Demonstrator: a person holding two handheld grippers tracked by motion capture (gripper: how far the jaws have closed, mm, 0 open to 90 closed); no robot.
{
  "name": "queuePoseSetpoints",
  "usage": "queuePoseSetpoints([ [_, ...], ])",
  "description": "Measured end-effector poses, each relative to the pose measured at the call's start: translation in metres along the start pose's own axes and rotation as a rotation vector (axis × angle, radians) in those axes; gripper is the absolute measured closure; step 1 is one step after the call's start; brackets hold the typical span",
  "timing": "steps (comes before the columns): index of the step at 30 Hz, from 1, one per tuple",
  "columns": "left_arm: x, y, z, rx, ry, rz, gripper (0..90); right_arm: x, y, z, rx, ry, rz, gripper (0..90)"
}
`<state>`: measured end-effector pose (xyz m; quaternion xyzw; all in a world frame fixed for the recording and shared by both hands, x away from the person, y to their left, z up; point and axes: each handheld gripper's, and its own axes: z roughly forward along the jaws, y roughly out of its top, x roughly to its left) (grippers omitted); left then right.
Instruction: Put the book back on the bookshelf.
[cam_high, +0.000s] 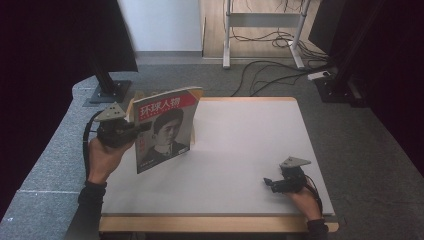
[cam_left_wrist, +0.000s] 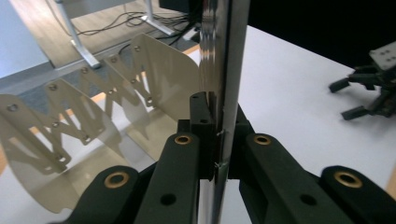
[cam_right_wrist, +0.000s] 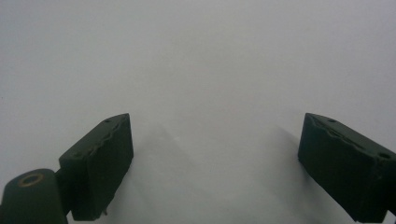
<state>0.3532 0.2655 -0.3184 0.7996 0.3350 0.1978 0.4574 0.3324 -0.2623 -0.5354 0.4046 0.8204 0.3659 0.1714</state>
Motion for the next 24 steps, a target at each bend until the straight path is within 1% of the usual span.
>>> queuePoseSetpoints([
  [5,0.006,0.003,0.011,0.003,0.041,-0.009,87.2,0.000,0.000,0.000,0.000,-0.001,-0.001,9.6],
  [8,0.009,0.005,0.018,-0.001,0.056,-0.017,87.3,0.000,0.000,0.000,0.000,0.001,-0.001,9.6],
  [12,0.013,0.007,0.028,-0.012,0.065,-0.029,87.2,0.000,0.000,0.000,0.001,0.001,-0.002,9.6],
  [17,0.017,0.011,0.038,-0.039,0.070,-0.040,87.2,0.000,0.000,0.000,0.000,0.001,0.002,9.6],
  [21,0.019,0.011,0.047,-0.079,0.078,-0.043,87.2,0.000,0.000,0.000,-0.001,0.001,0.001,9.7],
  [24,0.018,0.006,0.054,-0.089,0.056,-0.041,87.2,0.000,0.000,0.000,-0.002,0.001,-0.001,9.7],
])
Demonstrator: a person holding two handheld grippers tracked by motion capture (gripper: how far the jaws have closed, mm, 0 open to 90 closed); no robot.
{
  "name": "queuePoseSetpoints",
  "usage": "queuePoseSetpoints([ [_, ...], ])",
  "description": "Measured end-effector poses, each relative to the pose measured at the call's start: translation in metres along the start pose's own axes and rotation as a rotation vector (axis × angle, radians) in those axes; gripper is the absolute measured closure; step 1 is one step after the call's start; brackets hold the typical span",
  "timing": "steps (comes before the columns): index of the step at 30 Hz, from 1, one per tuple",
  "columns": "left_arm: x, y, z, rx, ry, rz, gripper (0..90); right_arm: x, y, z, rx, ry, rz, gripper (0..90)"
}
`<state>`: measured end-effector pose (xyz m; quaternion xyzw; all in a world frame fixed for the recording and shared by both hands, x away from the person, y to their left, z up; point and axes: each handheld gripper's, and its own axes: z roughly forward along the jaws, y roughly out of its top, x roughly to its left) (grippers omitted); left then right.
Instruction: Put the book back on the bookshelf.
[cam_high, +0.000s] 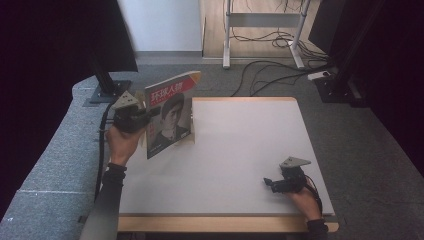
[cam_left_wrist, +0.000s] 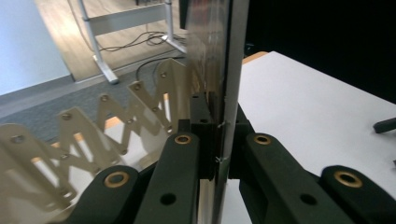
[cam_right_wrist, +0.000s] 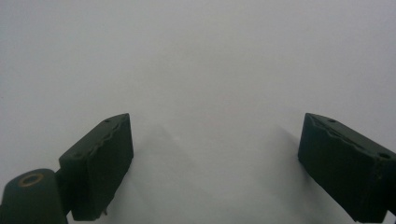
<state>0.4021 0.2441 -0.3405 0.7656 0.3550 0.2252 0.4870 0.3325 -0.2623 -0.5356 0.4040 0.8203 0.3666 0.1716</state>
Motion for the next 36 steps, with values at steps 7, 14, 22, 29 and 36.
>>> queuePoseSetpoints([
  [7,-0.002,-0.011,0.007,0.030,-0.079,-0.026,86.9,0.000,0.000,0.000,0.000,-0.002,-0.001,9.7],
  [14,-0.007,-0.012,0.006,0.143,-0.149,0.004,86.3,0.000,0.000,0.000,-0.001,-0.004,0.000,9.7],
  [22,-0.010,-0.020,0.007,0.227,-0.217,0.000,85.1,0.000,0.000,0.000,-0.001,-0.003,-0.001,9.7],
  [29,-0.011,-0.021,0.007,0.200,-0.179,0.012,87.2,0.000,0.000,0.000,0.000,-0.002,0.001,9.7],
  [36,-0.015,-0.019,0.016,0.114,-0.166,0.019,87.4,0.000,0.000,0.000,0.000,-0.001,0.005,9.7],
])
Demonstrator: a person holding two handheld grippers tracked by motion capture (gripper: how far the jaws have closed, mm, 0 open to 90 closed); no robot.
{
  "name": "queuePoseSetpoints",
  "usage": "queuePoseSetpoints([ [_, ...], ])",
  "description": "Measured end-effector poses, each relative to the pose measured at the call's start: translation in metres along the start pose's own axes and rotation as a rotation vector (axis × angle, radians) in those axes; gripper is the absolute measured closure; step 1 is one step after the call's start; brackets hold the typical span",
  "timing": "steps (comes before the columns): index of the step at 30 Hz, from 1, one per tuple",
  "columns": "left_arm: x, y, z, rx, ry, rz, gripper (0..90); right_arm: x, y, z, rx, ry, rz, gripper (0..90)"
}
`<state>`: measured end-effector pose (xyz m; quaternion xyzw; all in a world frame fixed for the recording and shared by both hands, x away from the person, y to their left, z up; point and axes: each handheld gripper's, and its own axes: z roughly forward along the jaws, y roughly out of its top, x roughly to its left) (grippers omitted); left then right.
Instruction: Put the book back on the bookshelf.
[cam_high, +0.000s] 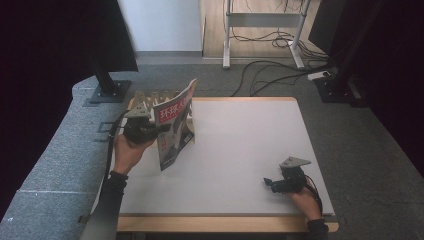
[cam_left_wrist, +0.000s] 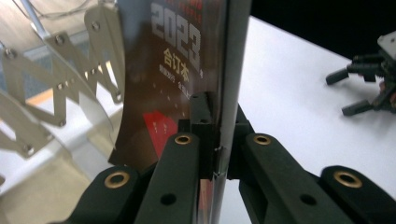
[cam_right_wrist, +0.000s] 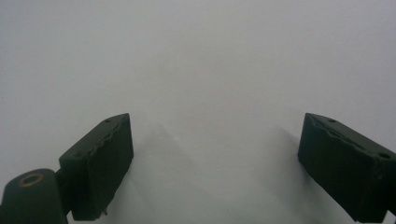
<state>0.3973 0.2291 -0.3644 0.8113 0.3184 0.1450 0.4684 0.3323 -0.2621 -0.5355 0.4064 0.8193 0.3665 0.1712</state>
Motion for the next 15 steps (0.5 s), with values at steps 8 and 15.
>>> queuePoseSetpoints([
  [8,0.000,0.015,0.011,-0.068,0.001,0.026,87.3,0.000,0.000,0.000,0.000,0.001,-0.005,9.7],
  [15,-0.010,0.008,0.028,-0.041,0.062,0.107,87.1,-0.001,0.000,0.000,-0.002,0.001,-0.006,9.8],
])
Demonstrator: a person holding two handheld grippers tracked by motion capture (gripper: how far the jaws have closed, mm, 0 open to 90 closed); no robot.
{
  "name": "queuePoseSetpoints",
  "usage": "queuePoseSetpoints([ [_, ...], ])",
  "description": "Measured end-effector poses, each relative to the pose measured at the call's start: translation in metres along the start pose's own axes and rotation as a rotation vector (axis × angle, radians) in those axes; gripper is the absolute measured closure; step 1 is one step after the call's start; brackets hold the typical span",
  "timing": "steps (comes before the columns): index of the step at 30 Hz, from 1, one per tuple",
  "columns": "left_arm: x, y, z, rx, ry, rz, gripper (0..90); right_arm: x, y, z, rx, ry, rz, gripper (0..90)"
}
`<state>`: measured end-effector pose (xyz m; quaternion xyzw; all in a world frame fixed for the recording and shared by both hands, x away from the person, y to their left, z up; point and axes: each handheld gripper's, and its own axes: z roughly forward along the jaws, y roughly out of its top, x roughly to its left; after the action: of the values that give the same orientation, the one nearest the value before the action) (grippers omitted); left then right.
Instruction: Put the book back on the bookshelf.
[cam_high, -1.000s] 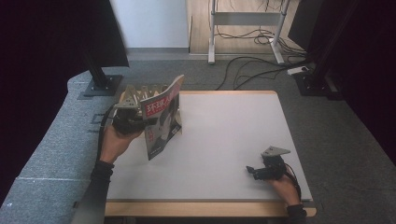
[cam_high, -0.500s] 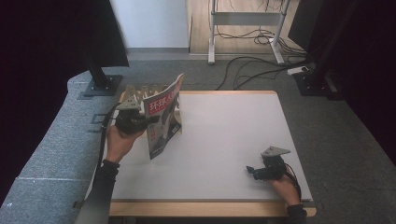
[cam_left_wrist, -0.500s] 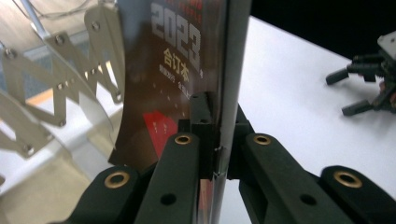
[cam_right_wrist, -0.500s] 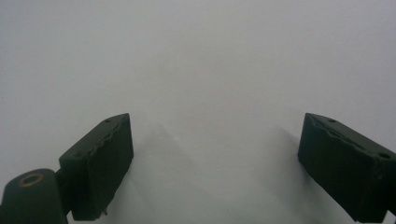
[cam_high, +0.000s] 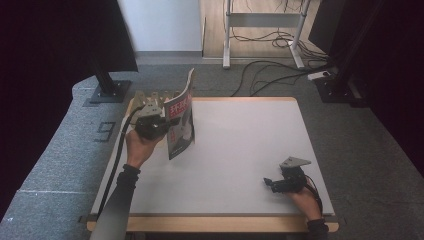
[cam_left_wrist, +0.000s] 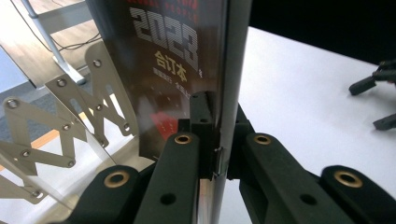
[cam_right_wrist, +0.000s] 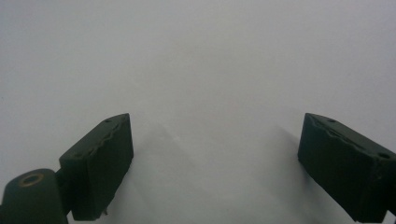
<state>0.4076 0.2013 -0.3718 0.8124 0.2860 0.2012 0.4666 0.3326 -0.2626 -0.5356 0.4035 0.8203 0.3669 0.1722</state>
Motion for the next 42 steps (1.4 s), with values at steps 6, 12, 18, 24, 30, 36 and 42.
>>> queuePoseSetpoints([
  [6,-0.009,-0.003,0.005,0.028,0.024,0.034,86.2,0.000,0.000,0.000,0.000,-0.001,0.002,9.7],
  [12,-0.021,-0.003,0.009,0.067,-0.002,0.029,71.0,0.000,0.000,0.000,0.000,-0.002,0.001,9.7],
  [18,-0.031,-0.007,0.011,0.115,-0.034,0.042,59.0,0.000,0.000,0.000,0.001,-0.002,0.004,9.7],
  [24,-0.039,-0.018,0.015,0.137,-0.031,0.058,54.8,0.001,0.000,0.000,0.000,-0.002,0.004,9.8],
  [30,-0.041,-0.015,0.020,0.135,0.032,0.097,58.8,0.000,0.000,0.000,0.002,-0.001,0.004,9.8],
  [36,-0.034,-0.012,0.027,0.136,0.067,0.107,60.4,0.000,0.000,0.000,0.001,0.000,0.002,9.8],
  [42,-0.036,-0.009,0.031,0.133,0.059,0.118,59.4,0.000,0.000,0.000,0.000,0.000,0.001,9.8],
])
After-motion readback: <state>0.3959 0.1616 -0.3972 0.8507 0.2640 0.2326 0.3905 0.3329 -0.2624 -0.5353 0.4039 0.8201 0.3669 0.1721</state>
